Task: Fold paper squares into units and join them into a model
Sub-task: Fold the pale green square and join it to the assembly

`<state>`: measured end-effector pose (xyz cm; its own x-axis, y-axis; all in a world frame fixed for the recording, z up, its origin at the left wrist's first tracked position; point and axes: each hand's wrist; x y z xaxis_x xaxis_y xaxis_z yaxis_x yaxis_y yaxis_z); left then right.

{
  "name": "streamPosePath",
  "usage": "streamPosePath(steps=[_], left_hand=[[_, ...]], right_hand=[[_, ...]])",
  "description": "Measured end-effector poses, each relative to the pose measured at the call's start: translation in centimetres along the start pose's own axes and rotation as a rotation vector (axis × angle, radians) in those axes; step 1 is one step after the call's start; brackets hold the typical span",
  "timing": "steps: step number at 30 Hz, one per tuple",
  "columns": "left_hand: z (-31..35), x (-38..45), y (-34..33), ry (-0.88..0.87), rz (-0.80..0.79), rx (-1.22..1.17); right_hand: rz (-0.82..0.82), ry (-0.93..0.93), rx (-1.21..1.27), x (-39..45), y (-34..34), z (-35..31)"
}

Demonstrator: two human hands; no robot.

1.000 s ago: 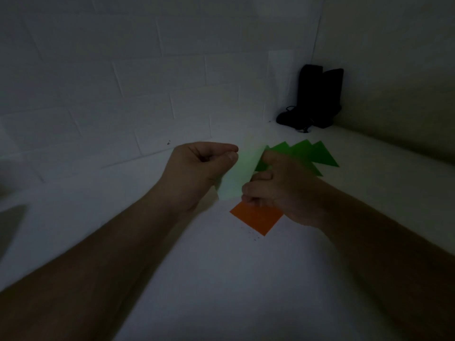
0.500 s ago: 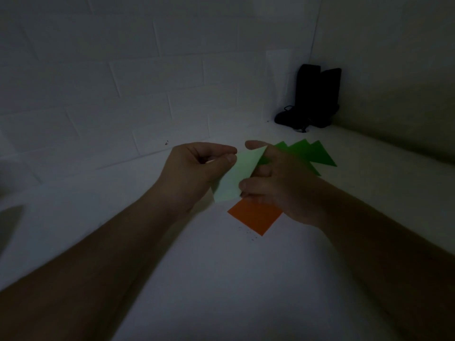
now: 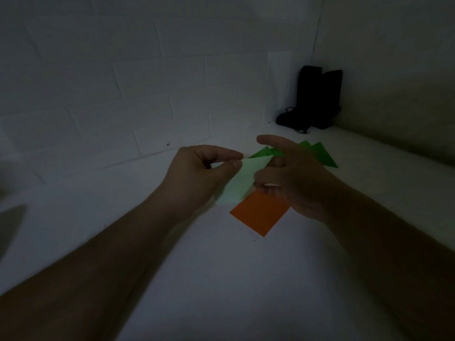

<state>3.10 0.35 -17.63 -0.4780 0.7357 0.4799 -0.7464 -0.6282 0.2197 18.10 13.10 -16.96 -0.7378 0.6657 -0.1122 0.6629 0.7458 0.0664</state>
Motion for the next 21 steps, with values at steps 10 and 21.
streamPosePath(steps=[10, 21], left_hand=[[0.2, 0.0, 0.0, 0.004, -0.011, 0.034], [0.1, 0.0, 0.2, 0.025, -0.027, 0.044]], right_hand=[[0.017, 0.02, 0.042, 0.7, 1.0, 0.1], [0.021, 0.047, 0.009, 0.5, 1.4, -0.3]])
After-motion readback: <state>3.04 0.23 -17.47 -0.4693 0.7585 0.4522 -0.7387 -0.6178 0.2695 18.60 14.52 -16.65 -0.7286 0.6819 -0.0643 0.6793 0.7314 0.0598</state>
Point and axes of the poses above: each hand's wrist, its own x-axis towards the middle knuckle, its own y-axis out of the back of the hand, z = x × y, and after that the axes turned 9 degrees about -y, right-handed
